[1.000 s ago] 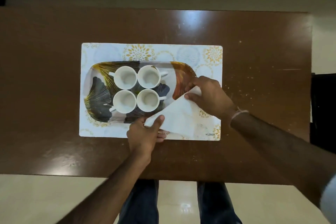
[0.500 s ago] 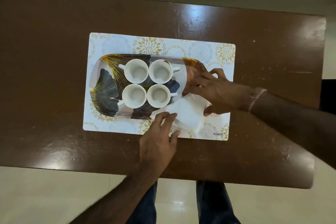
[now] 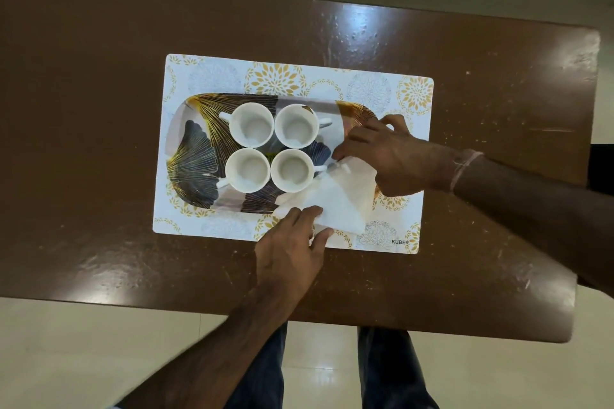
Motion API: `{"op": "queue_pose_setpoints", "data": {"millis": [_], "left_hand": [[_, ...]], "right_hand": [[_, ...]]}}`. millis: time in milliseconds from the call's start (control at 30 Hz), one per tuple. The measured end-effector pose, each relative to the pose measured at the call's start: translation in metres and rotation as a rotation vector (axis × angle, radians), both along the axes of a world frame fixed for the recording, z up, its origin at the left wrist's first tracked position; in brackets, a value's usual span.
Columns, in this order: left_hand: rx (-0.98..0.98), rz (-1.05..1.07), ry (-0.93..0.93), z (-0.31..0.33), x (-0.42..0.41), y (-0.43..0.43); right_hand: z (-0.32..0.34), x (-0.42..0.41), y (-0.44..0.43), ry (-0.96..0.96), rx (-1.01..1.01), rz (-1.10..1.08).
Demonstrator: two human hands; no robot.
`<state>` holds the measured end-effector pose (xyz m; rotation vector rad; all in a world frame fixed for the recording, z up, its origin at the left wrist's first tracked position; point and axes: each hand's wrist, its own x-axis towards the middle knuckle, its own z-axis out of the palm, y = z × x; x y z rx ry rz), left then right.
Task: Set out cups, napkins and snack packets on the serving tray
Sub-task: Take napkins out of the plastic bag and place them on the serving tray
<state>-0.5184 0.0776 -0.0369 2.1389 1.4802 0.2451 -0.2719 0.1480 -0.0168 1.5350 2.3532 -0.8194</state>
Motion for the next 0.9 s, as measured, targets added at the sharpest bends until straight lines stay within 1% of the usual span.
{"op": "queue_pose_setpoints", "data": {"millis": [67,167,300,433,633,900], "left_hand": [[0.011,0.014,-0.031,0.000,0.001,0.000],[0.012,0.033,-0.074,-0.001,0.005,0.002],[-0.034,0.091,-0.110,-0.001,0.014,0.003],[-0.065,0.143,-0.117,-0.003,0.019,0.001],[-0.097,0.167,-0.080,-0.004,0.024,-0.006],[-0.126,0.157,-0.071,0.000,0.020,-0.005]], "right_hand": [[0.000,-0.001,0.003,0.034,0.015,-0.076],[-0.004,-0.003,0.005,0.079,0.089,-0.171],[-0.009,-0.008,0.007,0.063,0.161,-0.163],[-0.012,-0.007,0.006,0.039,0.172,-0.133],[-0.011,-0.010,0.006,-0.061,0.124,-0.034],[-0.013,-0.013,0.008,-0.060,0.041,-0.054]]}}
